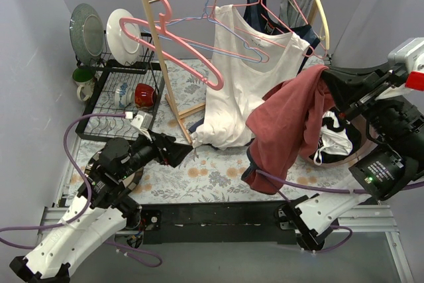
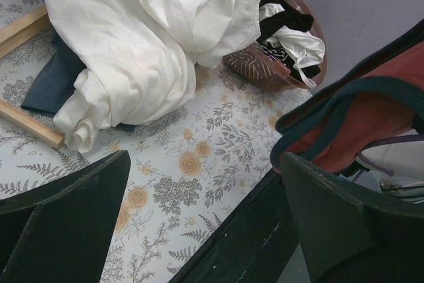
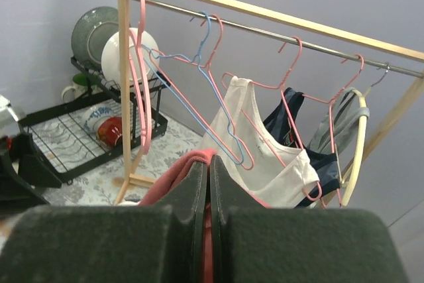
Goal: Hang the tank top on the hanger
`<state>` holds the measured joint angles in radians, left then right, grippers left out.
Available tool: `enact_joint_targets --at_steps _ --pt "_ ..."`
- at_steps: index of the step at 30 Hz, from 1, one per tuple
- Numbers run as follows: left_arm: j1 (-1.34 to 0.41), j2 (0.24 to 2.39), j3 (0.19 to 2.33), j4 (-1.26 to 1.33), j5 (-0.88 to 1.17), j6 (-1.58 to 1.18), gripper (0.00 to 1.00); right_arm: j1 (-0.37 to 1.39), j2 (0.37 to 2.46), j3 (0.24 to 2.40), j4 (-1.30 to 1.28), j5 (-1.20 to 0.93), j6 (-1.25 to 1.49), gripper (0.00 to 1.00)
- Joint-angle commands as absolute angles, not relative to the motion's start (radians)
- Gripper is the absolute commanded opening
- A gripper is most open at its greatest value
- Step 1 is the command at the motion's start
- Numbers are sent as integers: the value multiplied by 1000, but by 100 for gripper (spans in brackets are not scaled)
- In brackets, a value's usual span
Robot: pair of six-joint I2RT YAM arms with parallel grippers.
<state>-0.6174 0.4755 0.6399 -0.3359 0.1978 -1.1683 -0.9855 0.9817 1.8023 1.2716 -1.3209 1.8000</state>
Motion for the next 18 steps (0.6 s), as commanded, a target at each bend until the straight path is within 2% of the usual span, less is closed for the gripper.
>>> enact_joint_targets --at_steps 1,4,5,6,7,10,13,18 --pt "-621 495 630 -305 224 -1175 98 -1057 972 1796 1658 -1181 2109 1" --pt "-621 494 637 -308 226 -1175 98 -1126 980 1787 1755 -1137 2210 1" --pt "-621 494 638 -313 225 -1177 98 -1135 983 1787 1781 -1126 2238 6" --pt "-621 494 637 -313 224 -1174 98 -1146 983 1786 1837 -1115 2261 13" --pt "-621 495 637 -316 225 -1175 98 -1169 979 1769 1865 -1091 2293 29" --pt "-621 499 635 -314 232 -1175 98 -1196 962 1735 1896 -1080 2330 59" --pt "-621 509 637 -308 236 -1181 98 -1200 969 1740 1894 -1069 2342 69" --pt "-621 538 632 -282 273 -1180 98 -1200 985 1740 1894 -1078 2335 74"
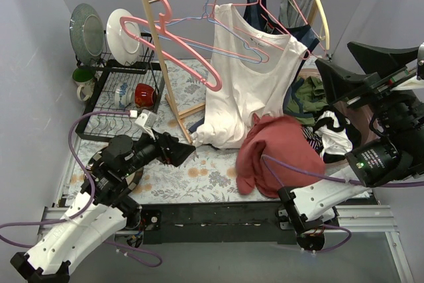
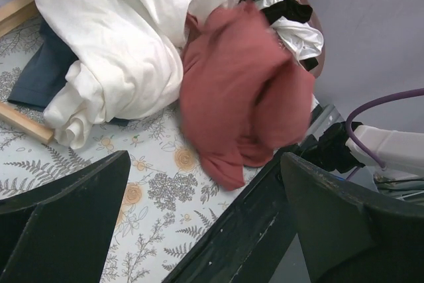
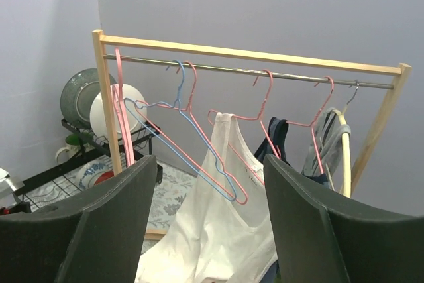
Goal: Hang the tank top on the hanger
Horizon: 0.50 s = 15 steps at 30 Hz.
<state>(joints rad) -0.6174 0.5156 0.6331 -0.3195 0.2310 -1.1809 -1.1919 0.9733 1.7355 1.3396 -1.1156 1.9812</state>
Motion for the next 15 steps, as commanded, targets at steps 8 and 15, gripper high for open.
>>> enact_joint_targets --at_steps 8,15 --pt "-623 660 604 -174 489 -1174 98 -1201 1129 1746 1668 -1183 2137 76" --pt "-623 727 618 -130 558 -1140 98 -745 1278 1692 1522 -1172 1961 86"
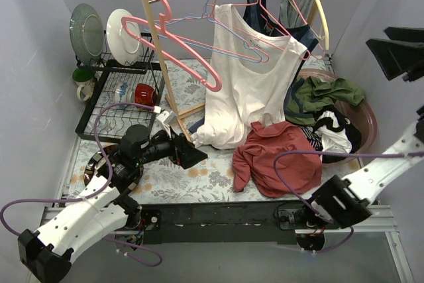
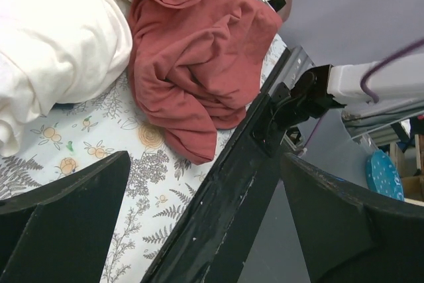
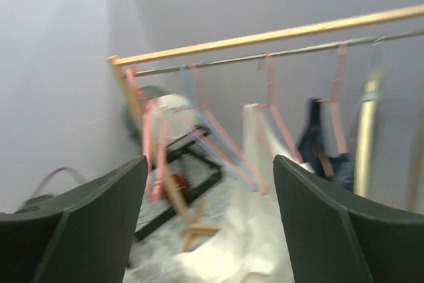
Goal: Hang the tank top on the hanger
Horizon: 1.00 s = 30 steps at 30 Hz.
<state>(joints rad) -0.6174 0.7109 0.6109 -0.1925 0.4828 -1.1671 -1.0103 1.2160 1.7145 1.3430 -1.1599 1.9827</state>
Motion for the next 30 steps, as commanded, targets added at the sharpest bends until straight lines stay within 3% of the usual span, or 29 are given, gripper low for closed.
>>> enact_joint_targets --at_steps 1,3,5,6,8,9,10,13,14,16,20,22,24,25,26,30 --pt "-623 736 620 -126 555 -1143 98 -626 1288 1695 1523 -1187 1950 90" --pt "-623 756 627 -126 539 -1146 98 -533 1283 1678 1520 -1206 1870 91" --pt "-626 778 623 -112 482 -1160 98 -407 1234 1572 1349 -1261 1727 92" --pt "-638 790 617 -106 454 -1163 98 -359 1167 1519 1253 -1284 1492 92" --pt "-669 824 608 -88 343 -1166 98 -217 1091 1442 694 -1341 1155 92" --pt "-727 863 606 -81 290 -1167 97 -184 1036 1454 456 -1344 701 92" --pt "-765 894 607 -78 231 -1166 96 -143 1026 1479 -12 -1329 519 92" --pt "-885 1027 640 -84 -27 -1204 84 -130 1008 1543 -376 -1322 69 92" --pt "-899 1060 647 -86 -59 -1224 72 -129 1006 1549 -552 -1309 1 92" --pt "-942 1155 661 -86 -193 -1301 64 -124 988 1522 -635 -1257 -156 93" --pt "-980 1293 638 67 -322 -1377 62 -110 962 1415 -716 -1180 -282 92" --pt "-985 1385 638 135 -383 -1394 49 -89 957 1359 -762 -1120 -324 91" --pt "-982 1452 658 215 -438 -1404 32 -80 947 1327 -793 -1088 -376 91" --pt "-979 1486 696 236 -495 -1398 17 -77 943 1297 -801 -1075 -388 91" --pt "-976 1561 727 250 -520 -1399 11 -75 939 1287 -810 -1069 -397 91" --pt "-904 1735 857 245 -497 -1434 8 -72 898 1250 -830 -1046 -429 91"
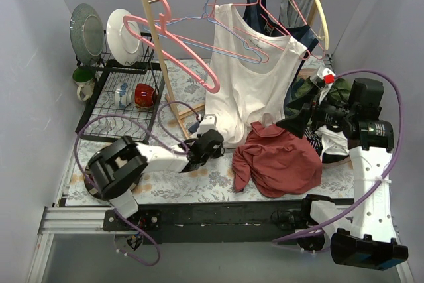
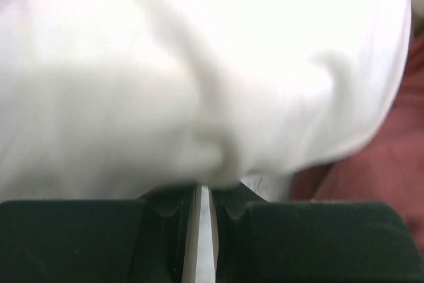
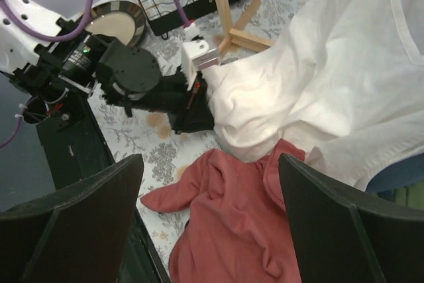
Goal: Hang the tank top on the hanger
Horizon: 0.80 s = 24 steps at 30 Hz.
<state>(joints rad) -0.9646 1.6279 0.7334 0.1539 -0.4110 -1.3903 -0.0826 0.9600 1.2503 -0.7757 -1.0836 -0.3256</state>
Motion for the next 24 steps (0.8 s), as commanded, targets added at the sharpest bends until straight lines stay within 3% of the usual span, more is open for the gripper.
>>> enact_joint_targets --at_steps 1,8,16,24 --pt "-891 1762 876 255 -480 -1436 8 -74 891 1246 -833 -1034 -433 91" --pt "-773 1948 1049 348 -310 -1454 7 -74 836 1175 -850 -988 -454 91" --pt "-704 2183 1366 272 -153 -1462 7 -74 804 1120 -887 -913 -506 91" --pt "-650 2260 1450 252 -34 -1468 16 -74 779 1058 -902 -830 -569 91"
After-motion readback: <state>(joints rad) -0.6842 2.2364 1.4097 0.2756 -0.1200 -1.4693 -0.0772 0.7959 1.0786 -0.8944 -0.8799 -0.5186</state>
